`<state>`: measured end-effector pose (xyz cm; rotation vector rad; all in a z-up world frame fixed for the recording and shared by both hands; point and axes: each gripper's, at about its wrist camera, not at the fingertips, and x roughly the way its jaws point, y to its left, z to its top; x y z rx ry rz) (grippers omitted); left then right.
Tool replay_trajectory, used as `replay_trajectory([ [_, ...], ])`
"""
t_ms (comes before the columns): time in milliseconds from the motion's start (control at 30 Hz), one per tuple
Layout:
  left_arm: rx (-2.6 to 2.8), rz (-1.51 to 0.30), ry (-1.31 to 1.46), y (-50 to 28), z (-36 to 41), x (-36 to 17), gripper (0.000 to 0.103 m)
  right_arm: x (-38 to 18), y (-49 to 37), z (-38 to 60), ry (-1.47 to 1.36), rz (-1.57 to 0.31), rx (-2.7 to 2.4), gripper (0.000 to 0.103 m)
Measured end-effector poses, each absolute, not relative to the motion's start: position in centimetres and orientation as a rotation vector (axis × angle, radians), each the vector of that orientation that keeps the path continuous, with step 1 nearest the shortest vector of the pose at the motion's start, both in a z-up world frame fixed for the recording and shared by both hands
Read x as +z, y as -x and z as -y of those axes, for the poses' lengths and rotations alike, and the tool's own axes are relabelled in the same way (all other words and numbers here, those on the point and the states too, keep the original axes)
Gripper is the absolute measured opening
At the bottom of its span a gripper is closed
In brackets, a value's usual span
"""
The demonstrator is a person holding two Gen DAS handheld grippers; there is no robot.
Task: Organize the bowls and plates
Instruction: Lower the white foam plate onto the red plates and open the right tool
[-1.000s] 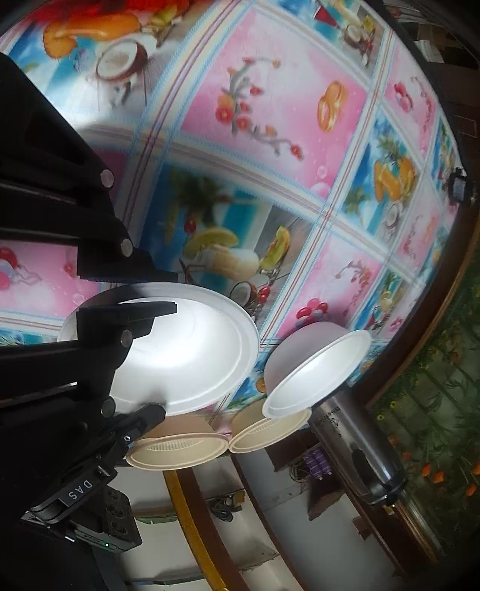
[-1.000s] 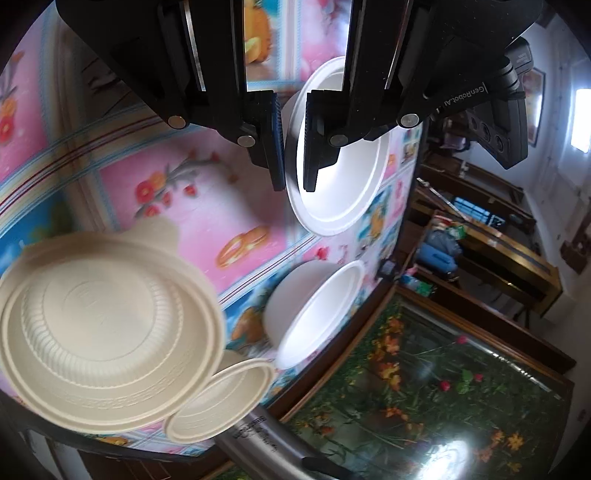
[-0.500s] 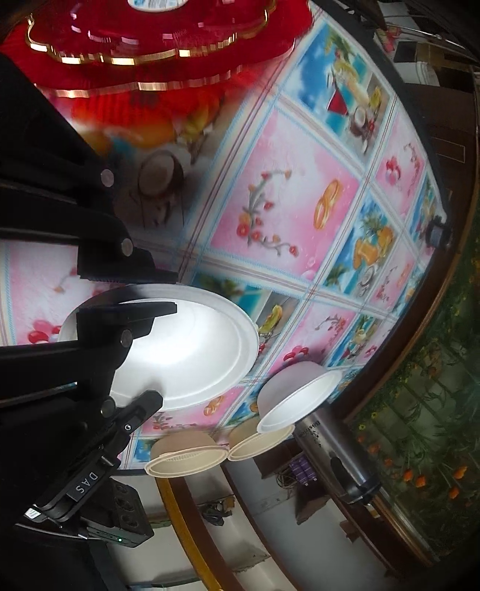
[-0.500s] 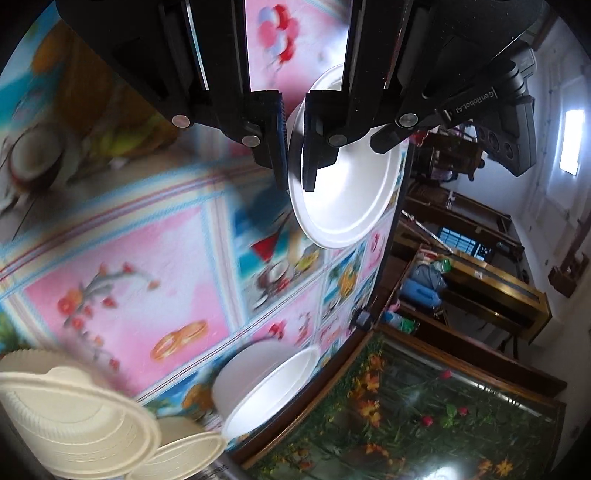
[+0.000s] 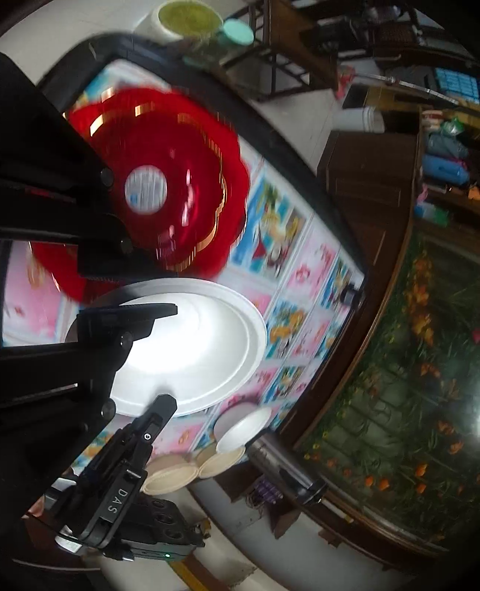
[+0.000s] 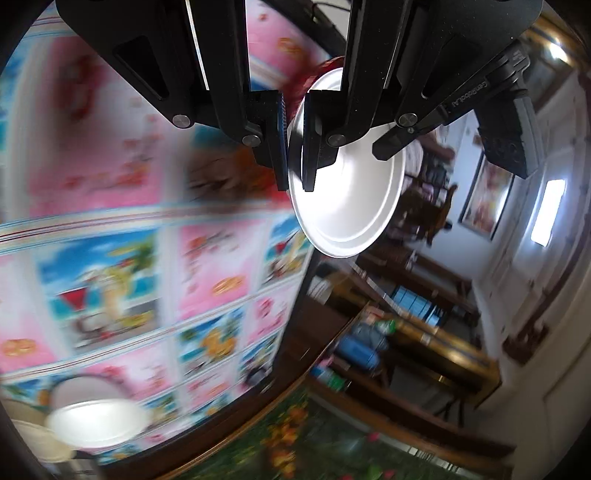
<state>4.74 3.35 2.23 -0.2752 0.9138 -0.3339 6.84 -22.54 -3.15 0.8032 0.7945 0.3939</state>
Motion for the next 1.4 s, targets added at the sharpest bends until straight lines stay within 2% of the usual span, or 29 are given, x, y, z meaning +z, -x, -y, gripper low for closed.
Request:
replay_trajectory([
  [300,-0.233,-0.983,0.277,-4.5,-8.7,-0.5,0.012,-4.6,-9.8,15.3,-0.700,-0.898,0.453,0.007],
  [567,-0.172,-1.062,0.235,-5.5,-9.4,-3.6,0.014,-6.7,-10.4,12.6,-0.632,-0.953,0.430,0.007],
  [633,-0.151,-1.069,0.213,-5.3,-9.4,-3.7,0.021,-7.0,-10.5,12.2,-0.613,-0.954,0.420,0.007],
  [700,-0.127,-1.056,0.182,-5.2,-9.5,-3.6,0.037,-7.1,-10.5,11.8,-0.578,-0.950,0.399,0.008],
  [767,-0.103,-1.040,0.158,-5.1,-9.6,-3.3,0.049,-7.1,-10.4,11.8,-0.567,-0.946,0.391,0.008],
  [867,-0.096,-1.007,0.165,-4.9,-10.2,-2.6,0.053,-7.0,-10.2,12.1,-0.566,-0.932,0.399,0.008],
  [900,-0.084,-0.994,0.169,-4.8,-10.5,-2.4,0.057,-6.8,-10.1,12.2,-0.566,-0.927,0.403,0.009],
  [967,-0.066,-0.969,0.179,-4.5,-11.0,-1.9,0.062,-6.5,-10.0,12.8,-0.574,-0.907,0.421,0.014],
  [1000,-0.061,-0.957,0.187,-4.5,-11.2,-1.7,0.064,-6.3,-10.0,13.4,-0.595,-0.886,0.433,0.022],
  [1033,-0.056,-0.950,0.193,-4.5,-11.4,-1.5,0.065,-6.1,-9.7,13.9,-0.619,-0.867,0.444,0.037],
  [1067,-0.051,-0.948,0.198,-4.5,-11.5,-1.4,0.066,-6.0,-9.6,14.5,-0.649,-0.847,0.458,0.043],
  [1100,-0.047,-0.949,0.206,-4.5,-11.6,-1.4,0.067,-6.0,-9.6,15.1,-0.677,-0.832,0.466,0.053],
  [1400,-0.056,-0.968,0.220,-4.6,-10.2,-1.8,0.068,-7.9,-9.0,22.5,-0.844,-0.759,0.382,0.054],
])
